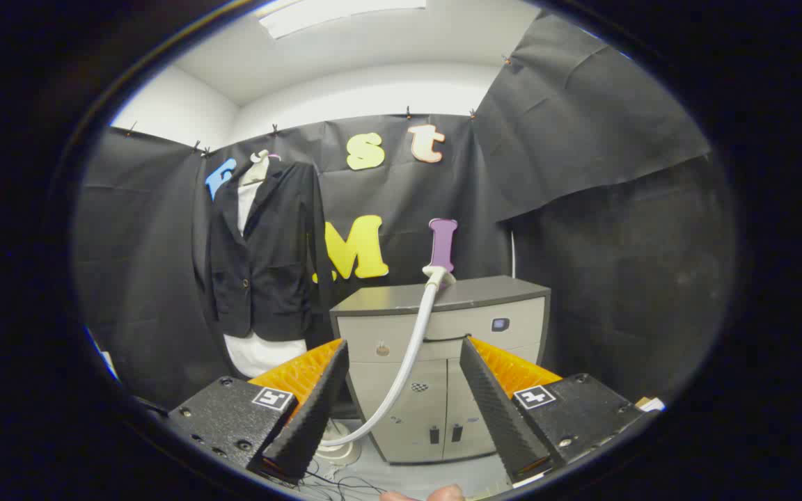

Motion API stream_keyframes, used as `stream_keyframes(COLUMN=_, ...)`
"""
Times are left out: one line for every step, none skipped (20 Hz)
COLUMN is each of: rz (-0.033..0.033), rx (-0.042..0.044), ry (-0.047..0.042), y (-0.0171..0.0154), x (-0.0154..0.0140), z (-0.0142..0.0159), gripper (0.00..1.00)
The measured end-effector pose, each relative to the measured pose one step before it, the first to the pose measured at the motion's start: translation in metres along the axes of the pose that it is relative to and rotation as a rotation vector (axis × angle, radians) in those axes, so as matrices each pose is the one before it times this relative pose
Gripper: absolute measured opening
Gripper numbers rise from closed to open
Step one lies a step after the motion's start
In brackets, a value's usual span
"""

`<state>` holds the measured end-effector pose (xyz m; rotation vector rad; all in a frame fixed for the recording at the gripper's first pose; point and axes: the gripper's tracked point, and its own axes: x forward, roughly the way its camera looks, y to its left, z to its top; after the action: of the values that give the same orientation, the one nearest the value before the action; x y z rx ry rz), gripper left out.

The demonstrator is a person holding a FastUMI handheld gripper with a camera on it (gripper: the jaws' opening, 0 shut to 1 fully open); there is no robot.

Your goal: Iron the clothes twice with a garment steamer, once on the left side and once on the right side.

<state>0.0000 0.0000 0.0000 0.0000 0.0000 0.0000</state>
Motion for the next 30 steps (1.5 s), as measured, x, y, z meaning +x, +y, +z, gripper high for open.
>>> stream_keyframes(rz=0.00786, rx=0.00105, ry=0.01015, y=0.00168, x=0.00046, z=-0.00148, gripper=1.0)
stream_keyframes(rz=-0.00052, rx=0.00108, ry=0.00481, y=-0.00142, x=0.00103, z=-0.00103, gripper=1.0)
stream_keyframes(rz=0.00318, rx=0.00094, ry=-0.00682, y=0.00069, x=0.00084, z=0.00234, gripper=1.0)
stream_keyframes(rz=0.00263, rx=-0.0032, ry=-0.00674, y=0.00331, x=0.0, z=0.00299, gripper=1.0)
stream_keyframes(rz=0.00072, rx=-0.00572, ry=-0.00529, y=0.00159, x=0.00157, z=0.00199, gripper=1.0)
stream_keyframes(rz=0.00013, rx=-0.00418, ry=-0.00368, y=0.00144, x=0.00068, z=0.00045, gripper=1.0)
stream_keyframes(rz=0.00053, rx=0.00083, ry=-0.00375, y=0.00232, x=0.00191, z=0.00145, gripper=1.0)
stream_keyframes(rz=-0.0002, rx=0.00345, ry=-0.00044, y=0.00343, x=0.00176, z=0.00044, gripper=1.0)
stream_keyframes(rz=-0.00251, rx=0.00394, ry=-0.00158, y=0.0023, x=0.00129, z=0.00081, gripper=1.0)
stream_keyframes(rz=-0.00247, rx=0.00081, ry=-0.0019, y=0.00195, x=0.00121, z=0.00143, gripper=1.0)
stream_keyframes(rz=-0.00696, rx=-0.00333, ry=-0.00433, y=0.00162, x=0.0008, z=0.00294, gripper=1.0)
stream_keyframes(rz=-0.00895, rx=-0.00484, ry=-0.00486, y=0.0003, x=0.00225, z=0.00188, gripper=1.0)
stream_keyframes(rz=-0.01191, rx=-0.00316, ry=-0.00426, y=0.00077, x=0.00154, z=0.00275, gripper=1.0)
stream_keyframes(rz=-0.01652, rx=-0.00071, ry=-0.00264, y=-0.00009, x=0.00212, z=0.00173, gripper=1.0)
stream_keyframes(rz=-0.0158, rx=0.00211, ry=-0.0035, y=0.00077, x=0.00259, z=0.00272, gripper=1.0)
stream_keyframes(rz=-0.01805, rx=0.00258, ry=-0.00281, y=0.00134, x=0.00197, z=0.00219, gripper=1.0)
stream_keyframes(rz=-0.01793, rx=0.00164, ry=-0.00027, y=0.00101, x=0.00334, z=0.00125, gripper=1.0)
stream_keyframes(rz=-0.02269, rx=0.00062, ry=0.00249, y=0.00114, x=0.00196, z=0.00023, gripper=1.0)
stream_keyframes(rz=-0.01745, rx=0.00413, ry=-0.00054, y=0.00249, x=0.00309, z=0.00143, gripper=1.0)
stream_keyframes(rz=-0.01878, rx=0.0043, ry=-0.00369, y=0.00405, x=0.00289, z=0.00314, gripper=1.0)
stream_keyframes(rz=-0.01956, rx=0.00067, ry=-0.00335, y=0.00343, x=0.00297, z=0.00338, gripper=1.0)
stream_keyframes(rz=-0.01367, rx=-0.00028, ry=-0.00365, y=0.00358, x=0.00209, z=0.00272, gripper=1.0)
stream_keyframes(rz=-0.01248, rx=-0.00026, ry=-0.00465, y=0.00396, x=0.00216, z=0.00457, gripper=1.0)
stream_keyframes(rz=-0.01024, rx=-0.0008, ry=0.00059, y=0.00181, x=0.00276, z=0.00334, gripper=1.0)
stream_keyframes(rz=-0.0118, rx=-0.00453, ry=0.01174, y=0.00031, x=0.0032, z=0.00164, gripper=1.0)
stream_keyframes(rz=-0.02041, rx=-0.002, ry=0.01101, y=-0.00489, x=0.00391, z=-0.00009, gripper=1.0)
stream_keyframes(rz=-0.01948, rx=-0.00046, ry=0.01136, y=-0.00485, x=0.00498, z=0.00261, gripper=1.0)
stream_keyframes(rz=-0.01851, rx=-0.0051, ry=0.01225, y=-0.00425, x=0.00534, z=0.00095, gripper=1.0)
stream_keyframes(rz=-0.01973, rx=-0.00675, ry=0.01059, y=-0.00548, x=0.0096, z=0.0033, gripper=1.0)
stream_keyframes(rz=-0.0091, rx=-0.00209, ry=0.0052, y=-0.00272, x=0.01019, z=0.00242, gripper=1.0)
